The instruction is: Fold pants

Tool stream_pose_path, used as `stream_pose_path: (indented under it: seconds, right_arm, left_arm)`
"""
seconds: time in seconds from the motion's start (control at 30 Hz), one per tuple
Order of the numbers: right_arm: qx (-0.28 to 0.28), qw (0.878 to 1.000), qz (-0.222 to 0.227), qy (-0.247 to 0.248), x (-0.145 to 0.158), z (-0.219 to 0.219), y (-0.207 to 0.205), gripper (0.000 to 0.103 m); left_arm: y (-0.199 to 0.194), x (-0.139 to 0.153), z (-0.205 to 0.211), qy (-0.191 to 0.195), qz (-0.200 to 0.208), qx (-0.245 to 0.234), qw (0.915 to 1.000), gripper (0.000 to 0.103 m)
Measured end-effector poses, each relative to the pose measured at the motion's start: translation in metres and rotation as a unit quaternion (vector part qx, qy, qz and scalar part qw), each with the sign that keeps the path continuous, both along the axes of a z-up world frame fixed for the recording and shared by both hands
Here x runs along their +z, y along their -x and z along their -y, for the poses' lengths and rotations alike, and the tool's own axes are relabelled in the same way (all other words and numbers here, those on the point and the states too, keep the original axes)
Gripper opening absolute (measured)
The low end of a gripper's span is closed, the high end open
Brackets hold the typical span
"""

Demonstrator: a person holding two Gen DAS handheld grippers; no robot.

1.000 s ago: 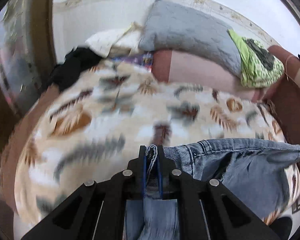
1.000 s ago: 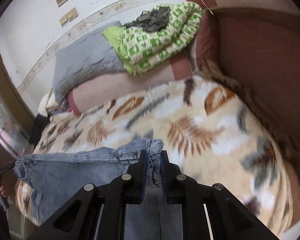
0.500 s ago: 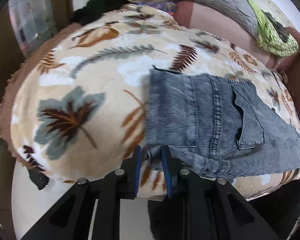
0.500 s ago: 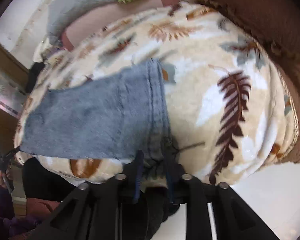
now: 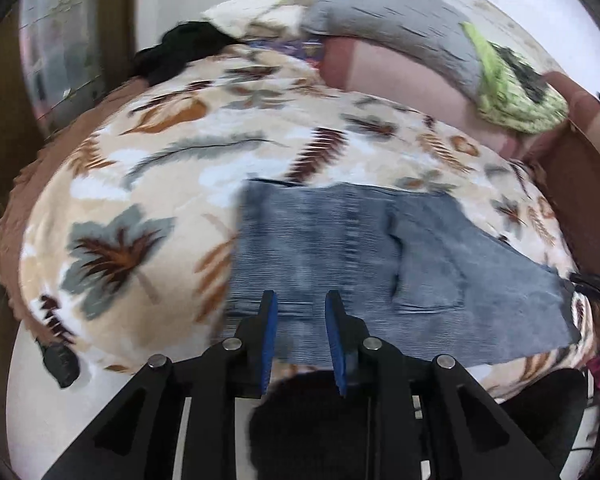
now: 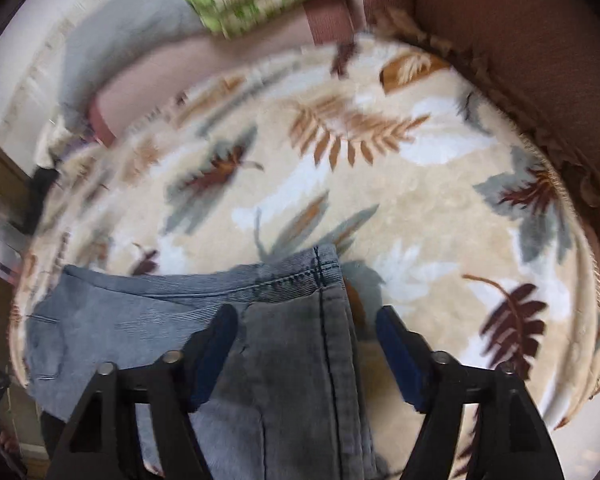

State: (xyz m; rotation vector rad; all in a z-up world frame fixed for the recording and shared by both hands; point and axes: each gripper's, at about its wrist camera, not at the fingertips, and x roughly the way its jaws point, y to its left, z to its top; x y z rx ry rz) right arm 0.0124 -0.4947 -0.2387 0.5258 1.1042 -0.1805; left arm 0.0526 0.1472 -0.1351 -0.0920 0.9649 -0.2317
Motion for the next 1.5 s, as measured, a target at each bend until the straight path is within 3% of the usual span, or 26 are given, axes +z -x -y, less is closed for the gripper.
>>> stream_pose_path:
  seconds: [0.03,0.17,0.37,0.53,0.63,0.7,0.77,0.83,0.93,1.07,1.2,1.33,1.5]
  right_arm:
    - [0.006,1.000,-0.017,0.000,-0.006,-0.001,-0.003,0.019]
    - [0.028,0.999,-0.023,0.037,0.006,-0.010,-0.006,0.014]
    - [0.000,0.995,0.071,0.072,0.053,-0.005,0.003,0.014]
    - [-0.033,0.993,0.076,0.089,0.028,-0.003,-0.013,0.015]
    - [-0.032,0.995,0.015,0.089,-0.015,-0.004,-0.025,0.024]
    - [-0.046,0.994,0.030,0.091,-0.009,-0.005,-0.016,0.030]
    - [-0.059,0.992,0.028,0.108,0.003,-0.009,-0.010,0.045]
    - [-0.064,0.986,0.056,0.143,0.025,-0.019,-0.003,0.052]
    - [-0.012,0.983,0.118,0.139,0.059,-0.051,-0.006,0.052]
    - [0.123,0.978,0.159,0.058,0.078,-0.115,-0.037,0.052]
    - [0.234,0.960,0.154,0.008,0.070,-0.188,-0.081,0.052]
    - [0.295,0.946,0.132,0.013,0.048,-0.242,-0.114,0.052]
    - [0.339,0.933,0.112,0.052,0.026,-0.272,-0.148,0.052]
  left_arm:
    - [0.000,0.000,0.008,0.001,0.000,-0.008,1.0000,0.024]
    - [-0.004,-0.002,0.025,0.012,-0.001,-0.023,0.9997,0.025]
    - [-0.009,-0.005,0.035,0.022,-0.008,-0.015,0.9996,0.025]
    - [-0.006,-0.008,0.054,0.021,-0.003,-0.020,0.9996,0.025]
    - [-0.004,-0.012,0.067,0.024,-0.008,-0.030,0.9992,0.025]
    - [-0.002,-0.014,0.073,0.018,-0.007,-0.037,0.9991,0.026]
    - [-0.002,-0.016,0.075,0.014,-0.008,-0.036,0.9992,0.042]
    - [-0.001,-0.018,0.078,0.011,-0.006,-0.032,0.9994,0.045]
    - [0.005,-0.021,0.088,0.011,0.004,-0.045,0.9989,0.045]
    - [0.018,-0.026,0.112,-0.002,0.016,-0.086,0.9962,0.045]
    - [0.031,-0.030,0.134,-0.009,0.026,-0.129,0.9913,0.045]
    - [0.034,-0.034,0.143,0.000,0.020,-0.149,0.9887,0.045]
    - [0.027,-0.043,0.151,0.003,0.011,-0.158,0.9874,0.045]
